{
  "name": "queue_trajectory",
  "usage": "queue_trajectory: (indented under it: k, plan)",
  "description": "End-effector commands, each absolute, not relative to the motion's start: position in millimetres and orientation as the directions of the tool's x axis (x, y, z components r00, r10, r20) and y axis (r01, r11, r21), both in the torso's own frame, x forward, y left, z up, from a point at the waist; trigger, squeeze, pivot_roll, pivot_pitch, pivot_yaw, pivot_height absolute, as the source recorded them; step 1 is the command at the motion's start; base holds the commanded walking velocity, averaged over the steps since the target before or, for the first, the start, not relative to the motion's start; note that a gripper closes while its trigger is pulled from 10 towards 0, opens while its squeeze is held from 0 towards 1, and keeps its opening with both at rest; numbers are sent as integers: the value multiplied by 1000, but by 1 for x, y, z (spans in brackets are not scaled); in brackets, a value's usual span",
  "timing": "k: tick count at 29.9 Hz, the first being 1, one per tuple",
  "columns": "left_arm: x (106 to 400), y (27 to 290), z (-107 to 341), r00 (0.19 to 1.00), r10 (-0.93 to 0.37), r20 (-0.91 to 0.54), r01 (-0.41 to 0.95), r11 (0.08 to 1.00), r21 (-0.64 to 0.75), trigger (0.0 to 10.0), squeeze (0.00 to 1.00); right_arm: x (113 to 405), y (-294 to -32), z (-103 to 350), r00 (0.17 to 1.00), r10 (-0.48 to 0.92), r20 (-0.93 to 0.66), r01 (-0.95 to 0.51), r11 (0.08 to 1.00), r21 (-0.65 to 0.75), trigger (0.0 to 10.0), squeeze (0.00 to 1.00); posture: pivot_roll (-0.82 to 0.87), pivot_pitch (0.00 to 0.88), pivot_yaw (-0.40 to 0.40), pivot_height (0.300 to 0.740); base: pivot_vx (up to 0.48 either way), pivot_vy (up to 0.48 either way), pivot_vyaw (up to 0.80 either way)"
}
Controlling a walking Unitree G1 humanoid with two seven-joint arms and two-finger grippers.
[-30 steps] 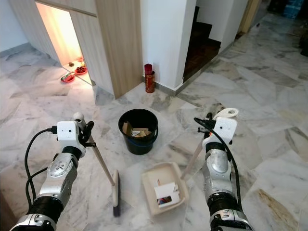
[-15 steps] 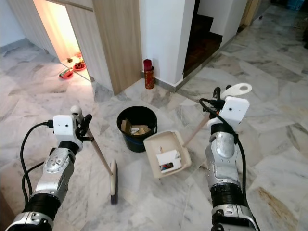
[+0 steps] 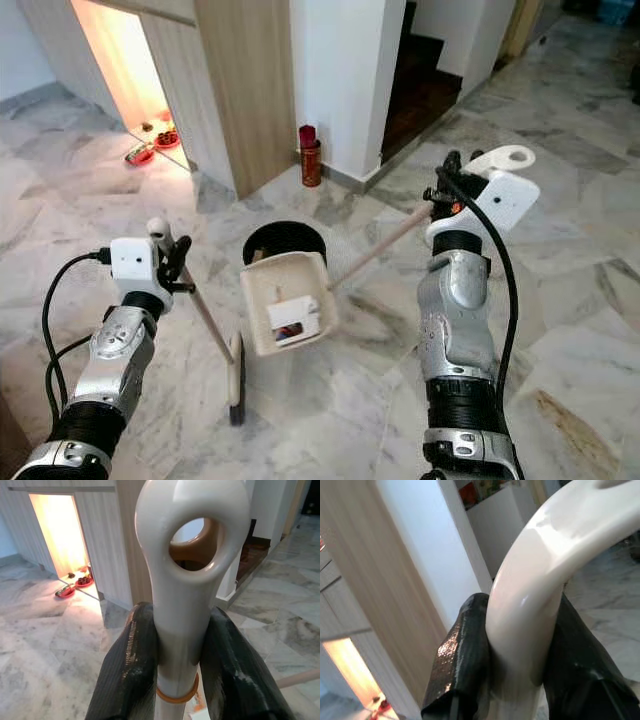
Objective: Sweep floor
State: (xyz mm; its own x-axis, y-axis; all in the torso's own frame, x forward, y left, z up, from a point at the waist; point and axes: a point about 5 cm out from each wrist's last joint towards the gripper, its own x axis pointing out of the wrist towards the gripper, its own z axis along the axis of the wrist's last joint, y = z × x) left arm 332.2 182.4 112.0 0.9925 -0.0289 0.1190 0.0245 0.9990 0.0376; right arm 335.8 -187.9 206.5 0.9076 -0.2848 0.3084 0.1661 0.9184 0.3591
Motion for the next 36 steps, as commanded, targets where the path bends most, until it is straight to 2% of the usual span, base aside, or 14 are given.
queue_trajectory:
  k: [1,13,16,18,27,36]
  plan:
    - [334,182,124,986,-35,166,28,998,48,10000,0,332,-194,230,854,-361,375,193,889,416,10000,0,-50,0,29,740,0,0,0]
    - [332,189,124,985,-8,172,-3,998,61,10000,0,331,-190,237,833,-418,362,253,870,422,10000,0,-33,0,27,740,0,0,0]
    - [331,188,125,984,-8,179,-3,998,62,10000,0,333,-187,240,837,-400,374,234,879,415,10000,0,-34,0,25,740,0,0,0]
    - [332,185,124,985,-31,171,12,994,111,10000,0,335,-181,244,844,-364,393,199,895,400,10000,0,-28,0,21,740,0,0,0]
    - [333,187,125,986,-22,166,5,995,103,10000,0,333,-166,270,811,-302,500,118,923,366,10000,0,-28,0,24,740,0,0,0]
    - [335,188,126,986,-10,166,-7,995,103,10000,0,333,-152,277,811,-243,532,62,940,335,10000,0,-31,0,28,740,0,0,0]
